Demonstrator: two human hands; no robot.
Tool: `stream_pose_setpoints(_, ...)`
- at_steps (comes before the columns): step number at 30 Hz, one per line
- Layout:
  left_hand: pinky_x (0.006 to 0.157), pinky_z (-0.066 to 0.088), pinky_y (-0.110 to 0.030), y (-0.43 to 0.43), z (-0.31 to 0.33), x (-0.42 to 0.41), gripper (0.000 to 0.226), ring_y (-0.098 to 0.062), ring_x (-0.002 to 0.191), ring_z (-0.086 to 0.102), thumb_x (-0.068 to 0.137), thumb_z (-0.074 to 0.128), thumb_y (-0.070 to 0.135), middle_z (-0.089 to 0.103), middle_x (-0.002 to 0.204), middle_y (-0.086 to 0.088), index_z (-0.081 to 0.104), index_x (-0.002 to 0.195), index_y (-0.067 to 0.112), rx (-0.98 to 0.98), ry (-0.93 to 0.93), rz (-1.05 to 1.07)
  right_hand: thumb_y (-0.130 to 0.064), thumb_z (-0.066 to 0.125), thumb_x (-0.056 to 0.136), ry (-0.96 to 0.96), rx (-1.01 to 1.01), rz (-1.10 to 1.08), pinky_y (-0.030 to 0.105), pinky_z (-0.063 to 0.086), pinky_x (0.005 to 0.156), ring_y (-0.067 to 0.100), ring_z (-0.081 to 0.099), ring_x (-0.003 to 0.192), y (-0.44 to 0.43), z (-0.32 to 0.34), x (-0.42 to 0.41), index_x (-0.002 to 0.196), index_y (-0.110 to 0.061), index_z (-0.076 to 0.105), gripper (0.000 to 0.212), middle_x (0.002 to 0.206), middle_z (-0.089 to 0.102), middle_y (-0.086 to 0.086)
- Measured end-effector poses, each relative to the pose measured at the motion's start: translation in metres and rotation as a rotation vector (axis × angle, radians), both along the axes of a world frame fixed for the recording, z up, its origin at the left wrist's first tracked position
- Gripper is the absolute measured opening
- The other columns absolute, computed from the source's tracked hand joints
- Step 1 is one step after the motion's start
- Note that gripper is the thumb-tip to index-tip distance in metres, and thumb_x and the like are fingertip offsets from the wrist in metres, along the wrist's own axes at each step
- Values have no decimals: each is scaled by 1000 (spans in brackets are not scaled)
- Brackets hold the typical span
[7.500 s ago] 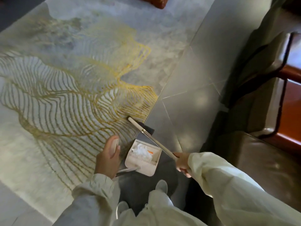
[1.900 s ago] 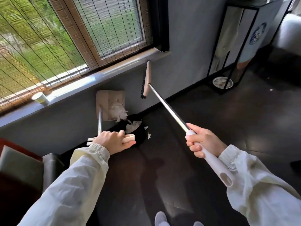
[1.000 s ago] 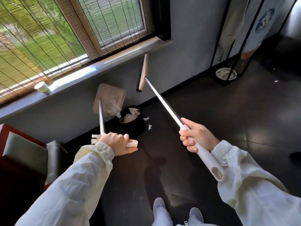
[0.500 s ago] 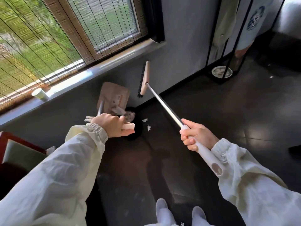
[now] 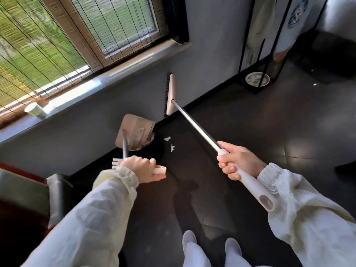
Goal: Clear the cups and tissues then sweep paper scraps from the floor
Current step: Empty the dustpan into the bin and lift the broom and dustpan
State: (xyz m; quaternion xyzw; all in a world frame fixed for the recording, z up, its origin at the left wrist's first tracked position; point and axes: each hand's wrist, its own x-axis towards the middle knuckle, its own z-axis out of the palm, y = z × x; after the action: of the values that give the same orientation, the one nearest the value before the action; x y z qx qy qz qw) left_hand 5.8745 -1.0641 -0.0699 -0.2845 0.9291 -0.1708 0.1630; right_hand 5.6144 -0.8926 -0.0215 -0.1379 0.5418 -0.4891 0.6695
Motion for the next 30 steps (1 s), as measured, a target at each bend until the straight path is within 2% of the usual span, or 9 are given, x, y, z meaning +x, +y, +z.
stream_pose_setpoints(6, 78, 54, -37, -22, 56, 21, 87, -28, 98, 68, 75, 13, 85, 72, 77, -4, 59, 88, 12, -16, 139, 34, 5, 46, 93, -47, -17, -20, 16, 32, 31, 6, 37, 34, -6, -2, 7, 151, -21, 17, 70, 58, 43, 5)
stream_pose_setpoints(9, 55, 55, -36, 5, 89, 23, 101, -31, 52, 66, 77, -5, 81, 65, 54, -7, 61, 69, 6, -89, 308, 6, 5, 46, 93, -58, -35, -4, 16, 32, 31, 5, 38, 34, -10, 2, 6, 151, -20, 16, 70, 63, 41, 7)
stream_pose_setpoints(13, 47, 51, -37, 31, 136, 39, 88, -36, 45, 60, 87, 20, 73, 54, 48, -11, 64, 74, -2, -167, 557, 154, 5, 46, 93, -47, -44, 37, 16, 31, 31, 4, 38, 35, -14, 3, 3, 151, -19, 18, 69, 65, 41, 7)
stream_pose_setpoints(16, 44, 43, -19, 45, 169, 50, 65, -24, 39, 50, 89, 36, 66, 42, 44, 3, 52, 60, 10, -191, 869, 357, 5, 47, 92, -47, -42, 61, 15, 32, 31, 4, 39, 36, -15, 2, -1, 150, -19, 20, 68, 65, 42, 7)
stream_pose_setpoints(18, 46, 34, -9, 54, 177, 49, 52, -11, 45, 47, 85, 49, 63, 48, 50, 6, 51, 62, 16, -132, 1116, 521, 5, 48, 92, -44, -32, 72, 15, 32, 32, 3, 39, 37, -15, 0, -4, 150, -19, 21, 68, 64, 43, 6)
stream_pose_setpoints(20, 61, 37, -7, 59, 165, 49, 29, -12, 64, 55, 82, 67, 45, 61, 78, 5, 61, 99, 21, -60, 1260, 653, 5, 47, 92, -43, -17, 87, 15, 32, 32, 3, 39, 36, -15, -3, -8, 150, -19, 22, 68, 63, 44, 6)
stream_pose_setpoints(22, 82, 39, -17, 66, 138, 45, 56, -16, 91, 60, 84, 68, 24, 62, 107, 5, 45, 131, 44, 33, 1292, 735, 5, 47, 92, -46, 3, 96, 15, 32, 31, 3, 39, 36, -14, -7, -12, 150, -20, 21, 69, 62, 44, 6)
stream_pose_setpoints(27, 105, 36, -29, 71, 42, 28, 69, -20, 123, 53, 89, 56, 6, 59, 130, -3, 36, 137, 51, 336, 1406, 939, 6, 47, 92, -41, 68, 124, 16, 32, 30, 4, 39, 35, -20, -26, -22, 151, -19, 20, 69, 59, 45, 6)
stream_pose_setpoints(30, 99, 40, -28, 67, -1, 17, 69, -17, 118, 57, 89, 58, 9, 64, 122, -1, 36, 127, 62, 377, 1393, 1077, 6, 45, 92, -32, 111, 147, 16, 30, 29, 4, 38, 34, -35, -38, -28, 149, -19, 22, 66, 59, 43, 5)
